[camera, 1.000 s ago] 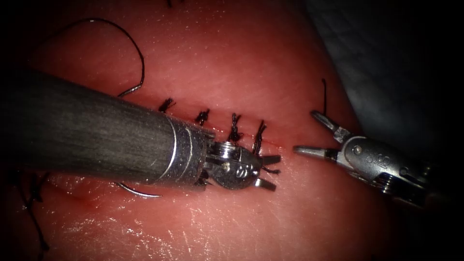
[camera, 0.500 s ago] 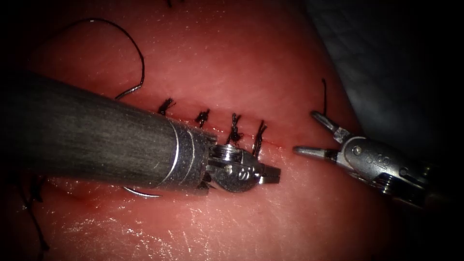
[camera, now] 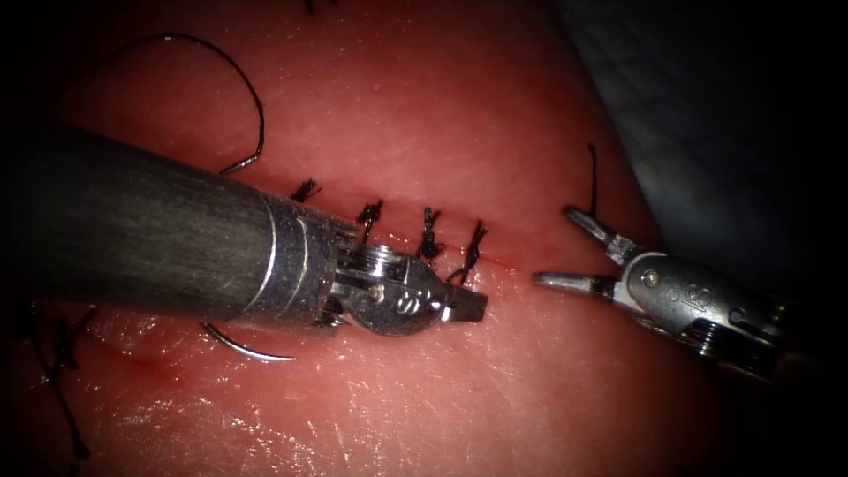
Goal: Wound Closure
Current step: Grab the short tail with the left gripper, then cut the suture with the right gripper
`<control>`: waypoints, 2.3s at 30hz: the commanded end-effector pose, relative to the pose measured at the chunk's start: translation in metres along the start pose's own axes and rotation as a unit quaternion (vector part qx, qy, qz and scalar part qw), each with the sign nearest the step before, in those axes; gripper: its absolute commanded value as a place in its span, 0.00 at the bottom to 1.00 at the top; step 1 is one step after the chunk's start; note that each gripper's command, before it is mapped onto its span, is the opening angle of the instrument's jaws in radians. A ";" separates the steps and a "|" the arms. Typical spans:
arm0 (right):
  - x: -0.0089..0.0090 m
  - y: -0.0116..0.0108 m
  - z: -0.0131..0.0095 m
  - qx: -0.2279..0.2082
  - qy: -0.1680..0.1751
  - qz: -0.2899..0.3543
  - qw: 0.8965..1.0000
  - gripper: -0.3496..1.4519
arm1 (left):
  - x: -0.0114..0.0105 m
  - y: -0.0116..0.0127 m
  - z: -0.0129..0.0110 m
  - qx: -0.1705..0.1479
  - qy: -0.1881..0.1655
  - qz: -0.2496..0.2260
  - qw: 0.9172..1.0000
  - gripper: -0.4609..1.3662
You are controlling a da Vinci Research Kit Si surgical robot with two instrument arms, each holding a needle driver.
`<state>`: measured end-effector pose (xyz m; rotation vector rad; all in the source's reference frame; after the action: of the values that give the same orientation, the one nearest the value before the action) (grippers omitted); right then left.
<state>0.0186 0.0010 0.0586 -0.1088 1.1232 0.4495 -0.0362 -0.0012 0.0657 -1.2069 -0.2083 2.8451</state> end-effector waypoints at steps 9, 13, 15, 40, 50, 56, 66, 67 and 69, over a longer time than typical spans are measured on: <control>0.0002 -0.0006 0.0006 0.059 0.045 -0.040 0.996 0.73 | 0.0011 0.0002 0.0005 -0.052 0.102 0.057 0.992 0.06; 0.0004 -0.0010 0.0011 0.071 0.062 -0.049 0.994 0.75 | 0.0012 0.0003 0.0010 -0.065 0.136 0.069 0.986 0.06; 0.0005 -0.0012 0.0014 0.075 0.070 -0.052 0.993 0.74 | 0.0011 0.0003 0.0011 -0.070 0.143 0.071 0.985 0.06; 0.0026 -0.0043 0.0063 0.024 0.177 -0.181 0.967 0.89 | 0.0012 0.0000 0.0014 -0.072 0.151 0.053 0.984 0.06; 0.0030 -0.0059 0.0078 0.044 0.211 -0.188 0.958 0.89 | 0.0012 -0.0003 0.0015 -0.076 0.156 0.049 0.984 0.06; 0.0033 -0.0062 0.0083 0.038 0.213 -0.190 0.958 0.90 | 0.0010 -0.0004 0.0014 -0.077 0.157 0.047 0.983 0.06; 0.0034 -0.0065 0.0086 0.036 0.230 -0.189 0.954 0.89 | 0.0009 -0.0004 0.0009 -0.083 0.164 0.043 0.982 0.06; 0.0035 -0.0065 0.0087 0.036 0.230 -0.189 0.954 0.89 | 0.0009 -0.0004 0.0009 -0.083 0.164 0.041 0.982 0.06; 0.0035 -0.0066 0.0089 0.036 0.231 -0.189 0.954 0.87 | 0.0009 -0.0004 0.0009 -0.084 0.164 0.042 0.982 0.06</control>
<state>0.0301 -0.0011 0.0585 -0.3745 1.5401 0.0355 -0.0376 -0.0008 0.0657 -1.7289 -0.3908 2.6773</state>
